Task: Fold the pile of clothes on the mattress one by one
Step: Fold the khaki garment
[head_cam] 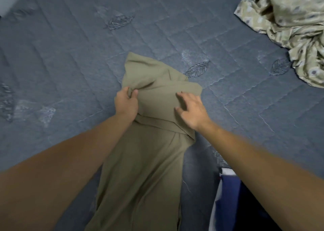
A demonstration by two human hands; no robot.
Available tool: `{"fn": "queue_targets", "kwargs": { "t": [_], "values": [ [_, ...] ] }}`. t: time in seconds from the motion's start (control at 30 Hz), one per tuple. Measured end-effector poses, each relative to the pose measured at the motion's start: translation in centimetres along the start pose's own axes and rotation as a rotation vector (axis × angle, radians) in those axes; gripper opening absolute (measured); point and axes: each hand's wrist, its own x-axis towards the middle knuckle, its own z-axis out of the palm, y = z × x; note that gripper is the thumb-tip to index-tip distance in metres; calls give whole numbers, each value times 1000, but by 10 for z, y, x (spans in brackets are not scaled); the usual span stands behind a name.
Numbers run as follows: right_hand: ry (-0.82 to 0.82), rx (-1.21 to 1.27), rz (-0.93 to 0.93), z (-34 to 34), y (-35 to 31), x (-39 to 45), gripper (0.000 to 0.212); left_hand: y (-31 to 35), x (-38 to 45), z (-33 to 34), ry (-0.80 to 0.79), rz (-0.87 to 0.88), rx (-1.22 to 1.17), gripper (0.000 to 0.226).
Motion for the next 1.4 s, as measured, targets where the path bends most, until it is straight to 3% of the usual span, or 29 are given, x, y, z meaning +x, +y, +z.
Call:
{"fn": "queue_targets", "kwargs": {
  "t": [0.07,0.1,0.17,0.23,0.27,0.33,0.4,0.53,0.77,0.87,1.0,1.17,1.3,1.4],
  "values": [
    [-53,-123,-8,21,-13,0,64,-11,13,-16,45,28,92,17],
    [-60,-177,-12,33,-16,0,64,-16,17,-19,57,89,189,31],
    [-19,-280,2,54,-18,-1,62,-20,15,-26,51,432,438,61],
    [65,-356,7,69,-20,0,61,-31,12,-26,-168,902,671,65],
    [93,-378,0,76,-20,-2,60,-42,12,-23,-310,1008,759,65],
    [109,-400,-20,87,-21,-9,61,-64,19,-23,-470,910,891,74],
    [130,-406,-13,95,-20,-25,62,-83,21,-26,-468,810,961,78],
    [154,-384,26,114,-21,-89,62,-100,-11,-50,-427,860,979,72],
    [2,-291,51,169,-25,-252,66,-202,-180,-130,-569,599,876,78],
    [-32,-313,-35,186,-21,-312,70,-242,-249,-162,-574,568,830,75],
    [-176,-435,-246,193,-9,-380,85,-283,-305,-194,-668,655,813,78],
    [-303,-391,-366,185,14,-422,103,-300,-308,-208,-680,786,712,88],
    [-252,-316,-391,188,20,-411,95,-300,-294,-206,-710,963,669,79],
    [-193,-350,-406,190,22,-400,97,-297,-285,-207,-706,1005,676,90]
  ]
}}
